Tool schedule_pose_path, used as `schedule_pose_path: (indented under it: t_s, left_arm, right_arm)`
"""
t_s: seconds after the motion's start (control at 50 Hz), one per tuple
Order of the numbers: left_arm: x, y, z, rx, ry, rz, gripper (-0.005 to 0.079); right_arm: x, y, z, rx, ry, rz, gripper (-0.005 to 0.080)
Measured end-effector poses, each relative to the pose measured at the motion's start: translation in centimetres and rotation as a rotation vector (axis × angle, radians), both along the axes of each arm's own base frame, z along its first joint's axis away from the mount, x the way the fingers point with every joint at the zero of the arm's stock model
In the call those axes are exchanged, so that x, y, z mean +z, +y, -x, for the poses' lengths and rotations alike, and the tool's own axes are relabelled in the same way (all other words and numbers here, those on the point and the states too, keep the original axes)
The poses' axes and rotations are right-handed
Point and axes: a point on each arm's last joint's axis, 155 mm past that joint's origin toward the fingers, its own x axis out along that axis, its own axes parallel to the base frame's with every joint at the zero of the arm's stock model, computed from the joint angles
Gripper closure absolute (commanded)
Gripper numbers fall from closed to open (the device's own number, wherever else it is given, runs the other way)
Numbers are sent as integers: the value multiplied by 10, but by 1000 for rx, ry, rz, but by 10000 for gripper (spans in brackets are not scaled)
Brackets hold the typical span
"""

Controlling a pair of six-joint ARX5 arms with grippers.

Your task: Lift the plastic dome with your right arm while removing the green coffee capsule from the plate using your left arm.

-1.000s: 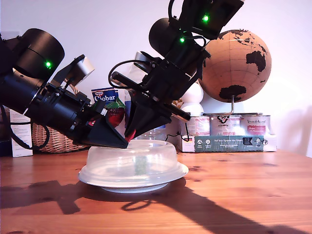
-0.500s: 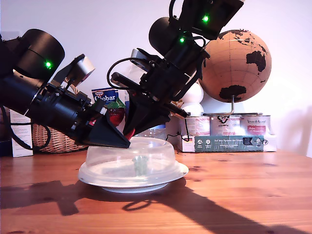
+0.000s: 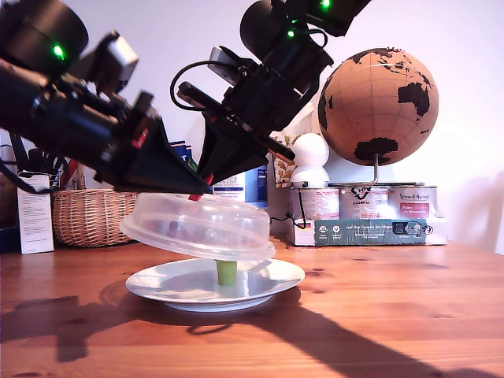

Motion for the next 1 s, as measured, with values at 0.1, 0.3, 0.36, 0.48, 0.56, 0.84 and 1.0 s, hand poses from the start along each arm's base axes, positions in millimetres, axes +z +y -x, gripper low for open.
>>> schedule_pose_path:
  t_s: [0.1,0.3,0.36,0.48,0.56,0.84,1.0]
  left_arm:
    - [-2,4,9,0,39,-21,695]
    - [-4,17,24,-5,65,-86,695]
    - [-3,22,25,9,57,-111,694]
    - [-13,31,29,32,82,-166,681]
    - [-22,37,31,39,99,-205,681]
    - [-24,43,27,54,81,-224,681]
    - [-33,40,15,60,70,-218,681]
  right_arm:
    - [-4,-3,4,7,14,18,765]
    - [-2,-2,3,10,7,16,765]
    - [-2,-2,3,9,7,17,765]
    - [-2,-6,-1,8,1,20,765]
    - [-3,-10,-3,5,-4,26,765]
    - [-4,-30,-18,-40,1,31,765]
    - [-4,-43,-27,-68,2,34,765]
